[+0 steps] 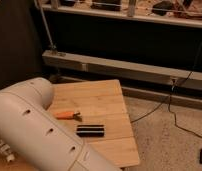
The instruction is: Place the bottle in the ceramic bowl
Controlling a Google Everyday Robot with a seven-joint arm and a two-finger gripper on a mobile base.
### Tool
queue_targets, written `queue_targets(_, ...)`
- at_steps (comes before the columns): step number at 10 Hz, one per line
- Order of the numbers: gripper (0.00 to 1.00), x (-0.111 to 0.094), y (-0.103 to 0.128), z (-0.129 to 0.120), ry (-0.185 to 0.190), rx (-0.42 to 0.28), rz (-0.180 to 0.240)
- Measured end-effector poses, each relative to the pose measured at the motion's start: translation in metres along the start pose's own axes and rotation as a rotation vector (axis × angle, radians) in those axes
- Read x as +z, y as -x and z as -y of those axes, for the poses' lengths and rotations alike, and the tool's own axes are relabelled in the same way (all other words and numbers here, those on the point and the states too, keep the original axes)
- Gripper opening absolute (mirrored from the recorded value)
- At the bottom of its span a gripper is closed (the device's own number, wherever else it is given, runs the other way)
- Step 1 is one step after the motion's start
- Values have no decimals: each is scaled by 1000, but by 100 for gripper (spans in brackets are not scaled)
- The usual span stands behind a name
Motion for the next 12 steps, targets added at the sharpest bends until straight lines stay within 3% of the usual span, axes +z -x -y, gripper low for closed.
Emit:
queue_targets(3, 65, 10, -2, 2, -15, -23, -17)
queue_targets(5, 63, 15, -6, 0, -3, -46, -37)
queue_targets(8, 40, 20, -9, 0, 4, -72, -59)
queue_targets(12, 38, 18, -5, 7, -2, -77, -58)
